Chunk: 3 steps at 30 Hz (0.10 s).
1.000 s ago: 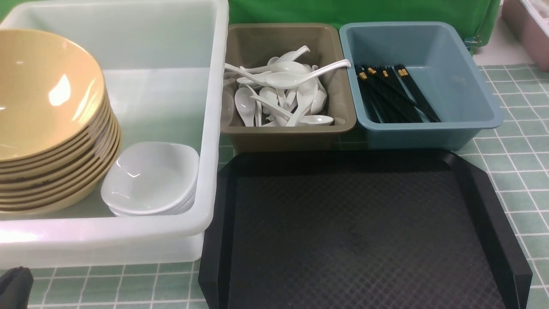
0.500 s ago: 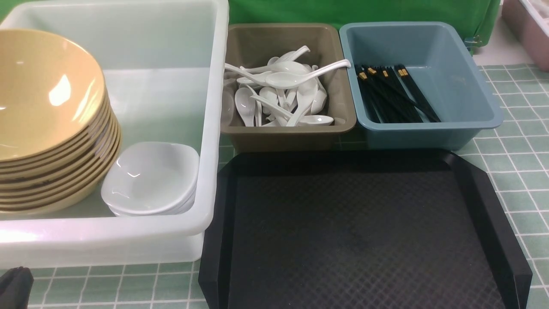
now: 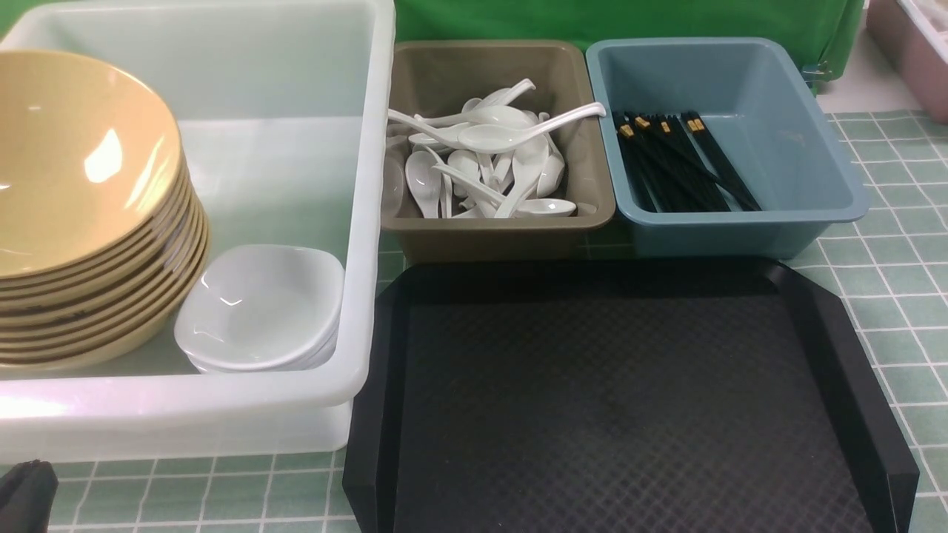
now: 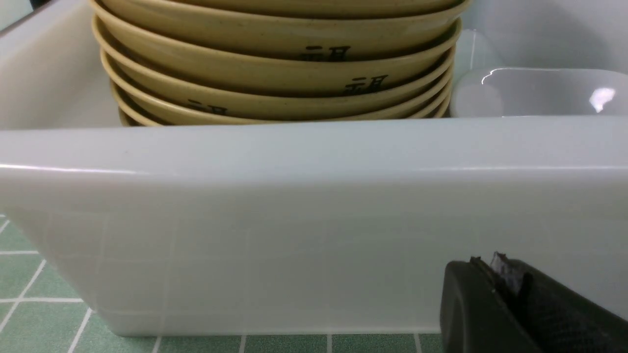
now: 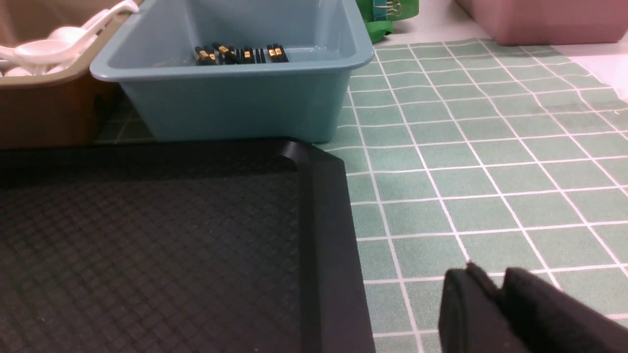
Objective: On blue table put chopsticks spoon bowls plates into blue grey white boxes.
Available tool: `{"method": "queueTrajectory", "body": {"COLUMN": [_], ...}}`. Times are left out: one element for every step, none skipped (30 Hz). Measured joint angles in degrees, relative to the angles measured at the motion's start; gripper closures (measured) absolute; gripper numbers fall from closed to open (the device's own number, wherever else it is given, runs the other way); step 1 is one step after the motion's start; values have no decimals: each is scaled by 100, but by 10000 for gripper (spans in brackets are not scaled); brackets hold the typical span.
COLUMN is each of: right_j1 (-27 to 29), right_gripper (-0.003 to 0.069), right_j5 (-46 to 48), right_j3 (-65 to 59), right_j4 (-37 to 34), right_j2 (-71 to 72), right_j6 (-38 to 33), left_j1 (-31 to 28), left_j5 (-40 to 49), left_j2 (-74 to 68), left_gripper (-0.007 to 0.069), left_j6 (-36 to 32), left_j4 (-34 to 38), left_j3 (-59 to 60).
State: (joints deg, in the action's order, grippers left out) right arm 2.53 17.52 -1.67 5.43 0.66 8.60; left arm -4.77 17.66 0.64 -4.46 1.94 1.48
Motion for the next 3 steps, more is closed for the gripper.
{"method": "queueTrajectory", "body": {"right_j1": [0,0,0], "right_gripper": [518,517,517], "right_j5": [0,0,0], "right_j3": [0,0,0], "right_j4": [0,0,0], "right_j2": [0,0,0], "right_j6": [0,0,0], "left_j1": [0,0,0], "left_j5": [0,0,0], "left_j2": [0,0,0], "left_gripper": [623,623,623], "left_j6": [0,0,0], "left_j4": [0,0,0], "left_j3": [0,0,0]}}
